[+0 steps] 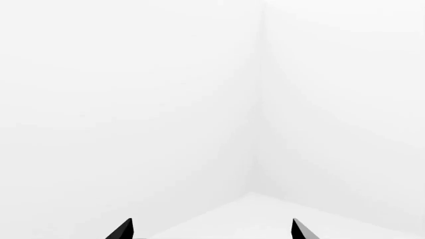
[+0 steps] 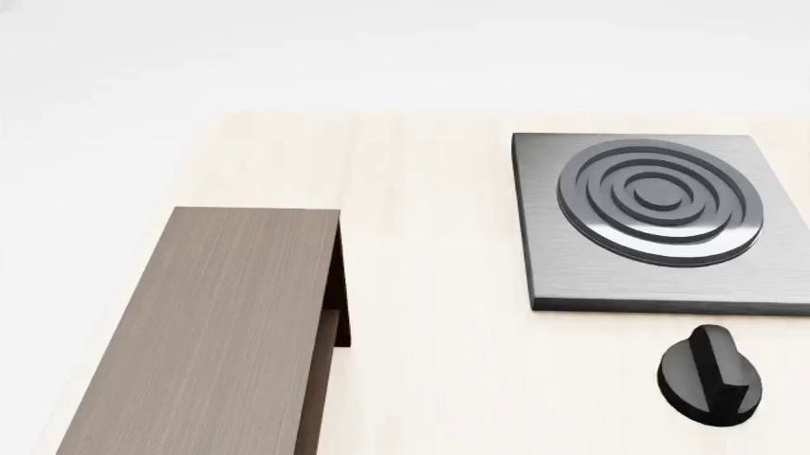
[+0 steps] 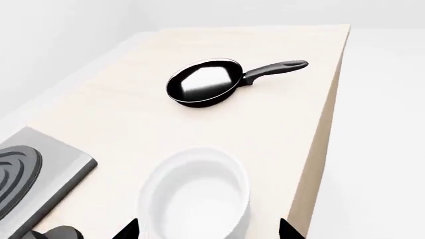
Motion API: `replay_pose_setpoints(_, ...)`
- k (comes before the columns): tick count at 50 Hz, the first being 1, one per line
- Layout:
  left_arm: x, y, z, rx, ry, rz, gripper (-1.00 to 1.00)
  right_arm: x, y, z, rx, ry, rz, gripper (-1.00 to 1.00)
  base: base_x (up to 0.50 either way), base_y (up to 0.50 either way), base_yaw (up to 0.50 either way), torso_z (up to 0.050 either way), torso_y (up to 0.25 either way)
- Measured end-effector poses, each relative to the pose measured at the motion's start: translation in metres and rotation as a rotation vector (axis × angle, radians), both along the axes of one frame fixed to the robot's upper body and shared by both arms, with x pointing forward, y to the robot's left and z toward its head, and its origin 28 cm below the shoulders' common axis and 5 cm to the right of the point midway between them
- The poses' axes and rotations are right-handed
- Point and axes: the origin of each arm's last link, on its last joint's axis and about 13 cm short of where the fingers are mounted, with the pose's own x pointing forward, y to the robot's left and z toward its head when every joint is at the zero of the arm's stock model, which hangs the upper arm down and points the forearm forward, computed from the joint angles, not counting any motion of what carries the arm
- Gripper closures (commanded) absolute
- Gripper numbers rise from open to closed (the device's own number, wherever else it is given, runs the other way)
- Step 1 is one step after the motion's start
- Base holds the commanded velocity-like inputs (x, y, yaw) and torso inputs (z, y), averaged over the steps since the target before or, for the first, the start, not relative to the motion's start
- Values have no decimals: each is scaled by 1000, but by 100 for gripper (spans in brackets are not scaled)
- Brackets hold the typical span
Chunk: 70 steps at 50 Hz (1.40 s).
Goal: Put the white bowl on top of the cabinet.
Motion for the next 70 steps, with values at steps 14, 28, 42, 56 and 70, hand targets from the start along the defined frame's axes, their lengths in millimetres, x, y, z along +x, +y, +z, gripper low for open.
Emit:
replay_pose_setpoints(14,0,0,0,-1,1,0,-100,10,-2,-5,48,14,39,-100,0,0,0,0,0)
replay_pose_setpoints(28,0,0,0,1,2,-1,-100,9,-11,-4,76,-13,4,-100,0,0,0,0,0)
replay_pose_setpoints(42,1,0,0,2,4,-2,-100,11,-21,-10,105,-7,-43,-100,0,0,0,0,0)
replay_pose_setpoints(56,2,-1,0,3,7,-5,-100,19,-29,-18,129,26,-79,-100,0,0,0,0,0)
replay_pose_setpoints(70,3,-1,-1,3,11,-8,-100,40,-34,-24,132,81,-82,-100,0,0,0,0,0)
